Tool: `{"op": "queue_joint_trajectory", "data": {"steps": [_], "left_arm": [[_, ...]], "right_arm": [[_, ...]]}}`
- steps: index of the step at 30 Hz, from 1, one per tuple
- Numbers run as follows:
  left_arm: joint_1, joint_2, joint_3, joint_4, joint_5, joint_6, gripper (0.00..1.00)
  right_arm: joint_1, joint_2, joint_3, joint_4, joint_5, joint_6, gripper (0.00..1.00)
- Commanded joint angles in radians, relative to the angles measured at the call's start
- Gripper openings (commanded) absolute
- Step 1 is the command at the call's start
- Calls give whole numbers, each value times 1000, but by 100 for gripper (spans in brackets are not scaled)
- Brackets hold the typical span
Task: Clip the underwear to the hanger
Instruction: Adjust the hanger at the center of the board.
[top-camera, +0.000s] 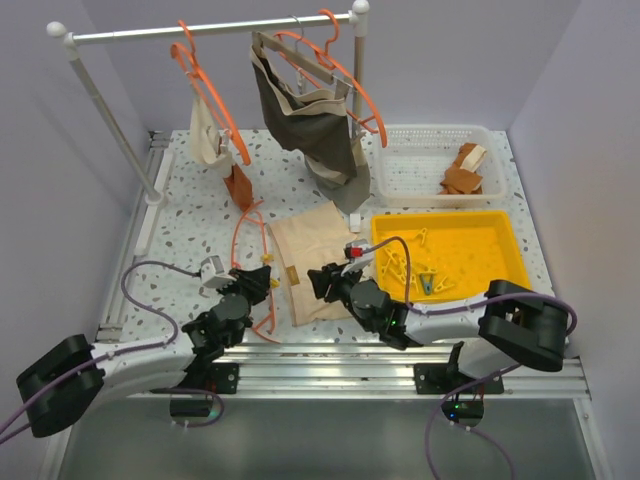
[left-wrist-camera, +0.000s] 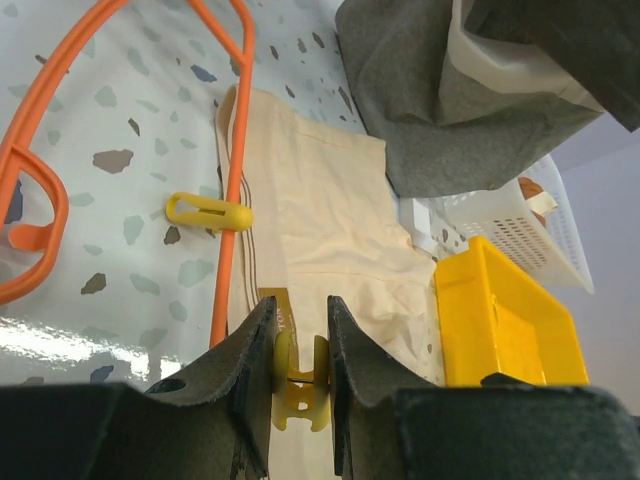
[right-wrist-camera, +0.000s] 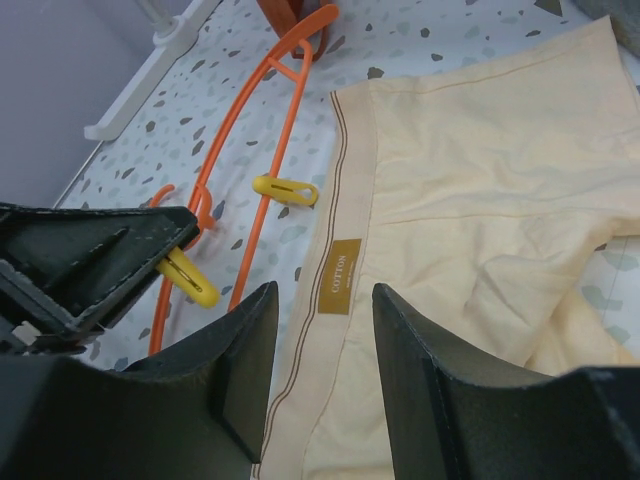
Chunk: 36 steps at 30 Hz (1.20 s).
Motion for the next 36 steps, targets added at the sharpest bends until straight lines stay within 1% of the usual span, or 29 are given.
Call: {"op": "queue_joint_trajectory", "data": {"steps": [1, 3, 4, 5, 6, 7, 8, 9, 11, 12, 16, 17, 18, 20, 21, 22, 23, 24, 27, 29, 31, 32, 34, 36], "left_arm": [[-14, 117, -276, 247, -72, -76, 0], [-22, 186, -276, 292, -84, -123, 0], [-43, 201, -278, 295, -99, -149, 0], [-61, 214, -278, 294, -155, -175, 0], [-86, 217, -275, 278, -199, -248, 0], [-145, 212, -267, 199, -246, -289, 0], [-167, 190, -233, 130, -321, -324, 0], [-193, 177, -209, -24, -352, -386, 0], [-209, 145, -161, -137, -416, -431, 0], [-216, 107, -156, -181, -426, -427, 0], [-218, -37, -159, -194, -447, -334, 0], [-218, -100, -161, -196, -460, -308, 0], [-220, -132, -158, -202, -464, -248, 0], [-218, -200, -152, -232, -472, -191, 0], [-220, -270, -150, -257, -472, -141, 0], [-220, -304, -147, -277, -474, -119, 0], [-220, -377, -144, -307, -472, -106, 0], [-220, -410, -140, -373, -474, -94, 0], [-220, -542, -126, -491, -478, -88, 0], [-220, -628, -120, -516, -474, -51, 0], [-220, -674, -124, -527, -470, -34, 0], [-220, -711, -127, -560, -466, -24, 0], [-220, -737, -133, -578, -464, -20, 0], [-220, -760, -133, -613, -466, -36, 0]], "right_arm": [[4, -58, -36, 53, 12, -36, 47], [6, -76, -56, 58, 9, -39, 47], [4, -81, -61, 59, 11, -40, 47], [4, -90, -65, 59, 11, -46, 47], [4, -93, -67, 59, 9, -51, 47], [4, -95, -67, 56, 6, -60, 47], [4, -90, -64, 53, -1, -65, 47], [4, -84, -62, 49, -4, -68, 47], [4, -48, -38, 41, -24, -89, 48], [4, -29, -26, 35, -50, -95, 48], [0, 71, 45, 30, -138, -103, 48], [-3, 88, 68, 39, -158, -108, 48], [-6, 118, 77, 46, -170, -109, 47], [-31, 140, 108, 59, -231, -108, 47], [-45, 161, 119, 70, -263, -103, 47], [-60, 172, 129, 75, -324, -85, 47], [-92, 186, 152, 84, -358, -76, 47], [-104, 200, 166, 92, -386, -71, 47], [-144, 272, 240, 93, -483, -57, 46], [-167, 336, 290, 110, -553, -31, 46], [-190, 408, 342, 141, -581, -8, 46], [-201, 433, 359, 151, -624, 3, 45], [-219, 473, 390, 194, -653, 24, 45], [-227, 522, 439, 202, -667, 27, 44]]}}
